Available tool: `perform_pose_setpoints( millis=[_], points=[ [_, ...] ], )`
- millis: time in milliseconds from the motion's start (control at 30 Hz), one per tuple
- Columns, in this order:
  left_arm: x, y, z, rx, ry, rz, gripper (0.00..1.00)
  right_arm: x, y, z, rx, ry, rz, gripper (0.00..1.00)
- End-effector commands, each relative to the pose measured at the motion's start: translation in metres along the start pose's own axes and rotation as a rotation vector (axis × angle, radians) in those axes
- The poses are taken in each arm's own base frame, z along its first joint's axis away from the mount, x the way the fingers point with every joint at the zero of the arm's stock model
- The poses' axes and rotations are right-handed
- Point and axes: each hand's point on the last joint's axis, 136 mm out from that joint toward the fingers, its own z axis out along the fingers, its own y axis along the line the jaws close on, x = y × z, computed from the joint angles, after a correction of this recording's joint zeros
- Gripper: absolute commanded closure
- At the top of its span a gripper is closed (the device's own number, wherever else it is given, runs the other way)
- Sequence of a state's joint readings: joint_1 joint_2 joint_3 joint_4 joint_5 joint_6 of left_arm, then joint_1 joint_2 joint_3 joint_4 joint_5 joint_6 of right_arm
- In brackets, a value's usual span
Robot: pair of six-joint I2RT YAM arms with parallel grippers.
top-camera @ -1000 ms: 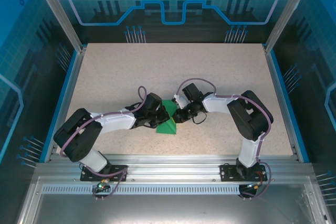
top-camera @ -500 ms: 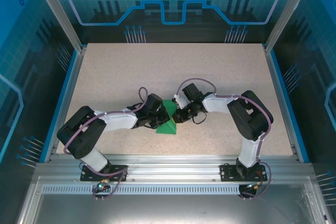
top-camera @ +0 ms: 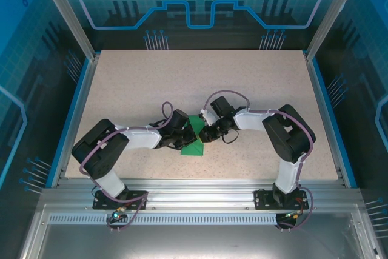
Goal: Fold a paper plane with a square sheet of paper (pick it up from the middle)
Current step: Fold the triangle a second time at the center of the table.
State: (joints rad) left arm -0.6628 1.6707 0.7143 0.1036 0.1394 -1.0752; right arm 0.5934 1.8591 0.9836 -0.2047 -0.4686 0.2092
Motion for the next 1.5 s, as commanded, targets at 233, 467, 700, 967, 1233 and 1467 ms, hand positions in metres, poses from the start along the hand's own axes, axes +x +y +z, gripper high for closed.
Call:
perform_pose_setpoints(
  millis=[233,467,700,967,1233,1467],
  points=[
    [0.005,0.018,0.001,-0.027,0.010,-0.029,1.00,-0.020,0.004,-0.024,0.029,-0.060,0.029,0.73],
    [0.003,0.017,-0.002,-0.025,-0.001,-0.030,1.00,-0.009,0.019,-0.054,0.024,-0.133,0.065,0.69],
    [0.002,0.012,-0.003,-0.015,-0.003,-0.027,1.00,0.019,0.056,-0.043,-0.066,-0.093,0.053,0.78],
    [0.002,0.010,-0.004,-0.009,-0.005,-0.030,1.00,0.031,0.066,-0.011,-0.073,-0.018,0.046,0.83],
    [0.002,0.009,-0.005,-0.006,-0.007,-0.031,1.00,0.039,0.052,0.001,-0.031,0.034,0.058,0.84],
    [0.001,0.008,-0.007,-0.004,-0.013,-0.029,1.00,0.050,0.040,0.002,-0.010,0.058,0.081,0.84]
  ],
)
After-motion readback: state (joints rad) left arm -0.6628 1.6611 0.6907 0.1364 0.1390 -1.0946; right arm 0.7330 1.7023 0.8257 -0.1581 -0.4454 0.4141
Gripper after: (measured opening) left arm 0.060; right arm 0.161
